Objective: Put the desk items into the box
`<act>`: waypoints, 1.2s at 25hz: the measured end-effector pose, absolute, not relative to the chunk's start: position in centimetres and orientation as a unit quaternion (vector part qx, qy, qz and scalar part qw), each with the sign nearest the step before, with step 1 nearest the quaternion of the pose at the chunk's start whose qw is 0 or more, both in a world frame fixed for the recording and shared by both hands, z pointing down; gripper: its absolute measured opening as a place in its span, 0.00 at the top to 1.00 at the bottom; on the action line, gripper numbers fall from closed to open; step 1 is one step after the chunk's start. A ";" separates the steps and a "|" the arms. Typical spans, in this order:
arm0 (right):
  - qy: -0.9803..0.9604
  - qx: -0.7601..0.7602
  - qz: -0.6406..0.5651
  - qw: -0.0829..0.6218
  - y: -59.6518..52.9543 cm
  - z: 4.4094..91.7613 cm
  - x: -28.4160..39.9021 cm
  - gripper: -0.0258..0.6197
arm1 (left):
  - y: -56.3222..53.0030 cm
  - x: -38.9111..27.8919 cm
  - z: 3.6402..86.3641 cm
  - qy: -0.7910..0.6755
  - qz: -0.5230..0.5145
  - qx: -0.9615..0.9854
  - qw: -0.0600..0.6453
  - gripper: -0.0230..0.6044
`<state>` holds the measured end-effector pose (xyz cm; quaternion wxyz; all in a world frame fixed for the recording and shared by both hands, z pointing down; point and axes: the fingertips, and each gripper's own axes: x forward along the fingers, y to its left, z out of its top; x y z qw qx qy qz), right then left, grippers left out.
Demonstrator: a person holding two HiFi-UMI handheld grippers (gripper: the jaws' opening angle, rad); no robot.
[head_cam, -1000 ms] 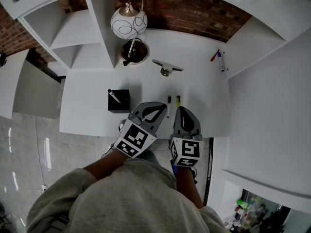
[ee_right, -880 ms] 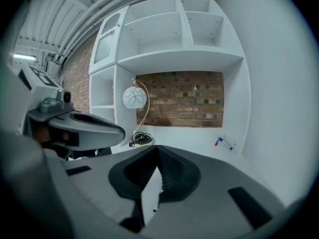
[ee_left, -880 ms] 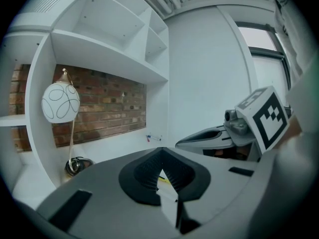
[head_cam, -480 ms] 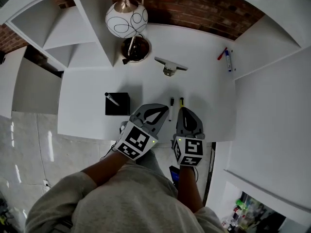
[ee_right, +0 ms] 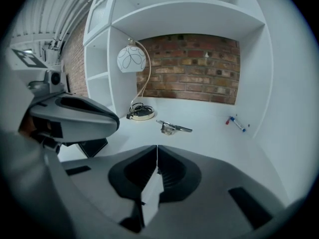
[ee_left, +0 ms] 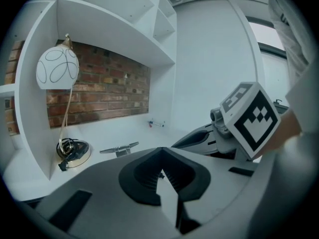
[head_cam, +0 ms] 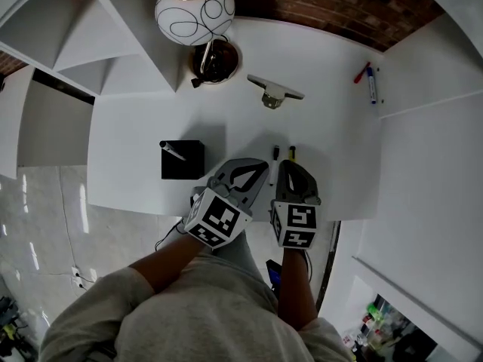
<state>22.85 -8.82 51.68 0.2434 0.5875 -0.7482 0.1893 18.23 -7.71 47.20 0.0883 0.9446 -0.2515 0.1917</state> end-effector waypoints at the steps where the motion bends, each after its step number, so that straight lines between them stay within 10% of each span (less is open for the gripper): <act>1: -0.747 0.586 0.195 0.247 -9.0 52.2 22.9 0.93 | -7.8 18.3 47.5 -0.251 0.193 0.944 0.091 0.95; 30: -0.671 0.542 0.365 0.349 -10.8 62.0 23.0 0.82 | -8.5 18.1 52.8 -0.239 0.215 0.934 0.155 0.95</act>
